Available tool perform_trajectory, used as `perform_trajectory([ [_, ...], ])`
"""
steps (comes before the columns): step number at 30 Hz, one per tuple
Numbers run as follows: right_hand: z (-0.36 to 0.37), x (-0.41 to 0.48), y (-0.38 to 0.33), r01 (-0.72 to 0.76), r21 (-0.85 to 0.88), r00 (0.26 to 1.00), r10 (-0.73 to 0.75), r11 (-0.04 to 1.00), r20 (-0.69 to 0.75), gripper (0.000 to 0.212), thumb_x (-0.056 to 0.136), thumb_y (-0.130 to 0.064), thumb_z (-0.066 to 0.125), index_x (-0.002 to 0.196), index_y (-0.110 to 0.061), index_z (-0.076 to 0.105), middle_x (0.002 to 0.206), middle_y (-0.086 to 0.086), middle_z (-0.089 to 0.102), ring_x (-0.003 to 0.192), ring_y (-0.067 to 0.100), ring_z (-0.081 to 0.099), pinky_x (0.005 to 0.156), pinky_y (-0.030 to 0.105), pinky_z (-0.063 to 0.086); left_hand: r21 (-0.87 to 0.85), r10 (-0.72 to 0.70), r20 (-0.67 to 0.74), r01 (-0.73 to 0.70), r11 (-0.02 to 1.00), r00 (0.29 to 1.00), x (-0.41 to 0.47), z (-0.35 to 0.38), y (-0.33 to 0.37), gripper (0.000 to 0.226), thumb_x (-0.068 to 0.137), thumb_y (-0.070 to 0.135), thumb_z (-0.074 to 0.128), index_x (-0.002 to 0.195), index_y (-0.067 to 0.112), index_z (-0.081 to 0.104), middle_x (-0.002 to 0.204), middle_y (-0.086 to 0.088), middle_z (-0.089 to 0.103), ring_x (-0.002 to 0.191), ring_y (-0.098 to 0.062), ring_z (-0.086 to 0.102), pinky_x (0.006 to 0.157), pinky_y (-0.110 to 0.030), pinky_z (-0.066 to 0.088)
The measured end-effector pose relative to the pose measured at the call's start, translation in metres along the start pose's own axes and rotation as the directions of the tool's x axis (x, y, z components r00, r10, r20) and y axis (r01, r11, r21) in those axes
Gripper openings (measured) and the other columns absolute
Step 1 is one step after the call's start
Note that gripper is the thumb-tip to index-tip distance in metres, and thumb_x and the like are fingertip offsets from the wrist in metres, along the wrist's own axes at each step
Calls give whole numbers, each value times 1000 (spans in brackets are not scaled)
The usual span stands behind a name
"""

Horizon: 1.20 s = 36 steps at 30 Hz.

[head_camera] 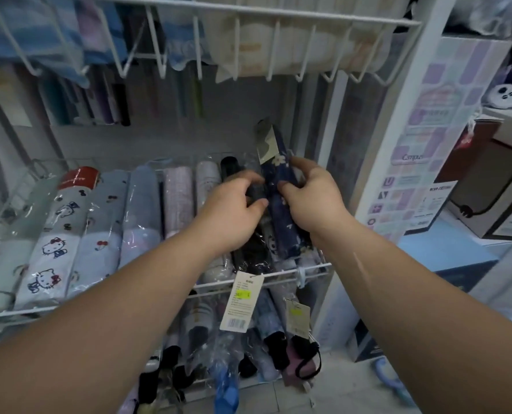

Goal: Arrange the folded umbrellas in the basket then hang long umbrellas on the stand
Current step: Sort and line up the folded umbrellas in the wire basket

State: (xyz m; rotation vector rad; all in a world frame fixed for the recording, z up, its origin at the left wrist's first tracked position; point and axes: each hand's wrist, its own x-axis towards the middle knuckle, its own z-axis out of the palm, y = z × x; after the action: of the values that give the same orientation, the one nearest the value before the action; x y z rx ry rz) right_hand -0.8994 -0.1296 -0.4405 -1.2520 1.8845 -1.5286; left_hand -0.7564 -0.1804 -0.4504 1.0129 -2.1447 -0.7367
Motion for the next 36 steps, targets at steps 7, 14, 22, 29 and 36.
perform_trajectory([
  [7,-3,3,13,-102,38,991,105,994,-79,42,94,-13,61,129,-34,54,105,-2,70,85,20,71,77,43,62,325,147,175,-198,925,973,11,8,-14,43,92,46,62,127,20,64,136,4,57,131,-19,49,111,-34,38],
  [14,-6,7,13,-118,-101,990,109,988,-93,39,96,-17,60,132,-30,51,118,2,66,92,22,66,80,37,59,524,24,311,-193,830,950,24,22,-12,57,97,51,48,148,30,36,163,7,26,150,-18,22,120,-58,15],
  [22,-5,8,15,-79,-357,997,69,931,-41,49,97,-24,62,144,-29,51,135,5,62,104,24,62,81,25,49,629,53,392,-310,713,918,29,2,-24,64,95,62,42,154,41,25,164,14,18,151,-17,18,121,-57,10],
  [29,10,-1,26,47,-617,999,-45,786,19,35,95,-26,61,129,-22,65,121,11,69,110,33,64,92,37,54,579,54,374,-278,767,926,24,0,-35,66,97,58,45,155,39,23,166,15,12,153,-13,11,122,-53,0],
  [36,2,-1,35,28,49,1000,-28,998,4,37,101,-17,54,137,-14,60,135,0,64,127,12,58,111,31,43,523,80,351,-266,810,933,22,1,-43,66,96,59,45,155,39,23,165,17,13,153,-11,7,122,-53,-6],
])
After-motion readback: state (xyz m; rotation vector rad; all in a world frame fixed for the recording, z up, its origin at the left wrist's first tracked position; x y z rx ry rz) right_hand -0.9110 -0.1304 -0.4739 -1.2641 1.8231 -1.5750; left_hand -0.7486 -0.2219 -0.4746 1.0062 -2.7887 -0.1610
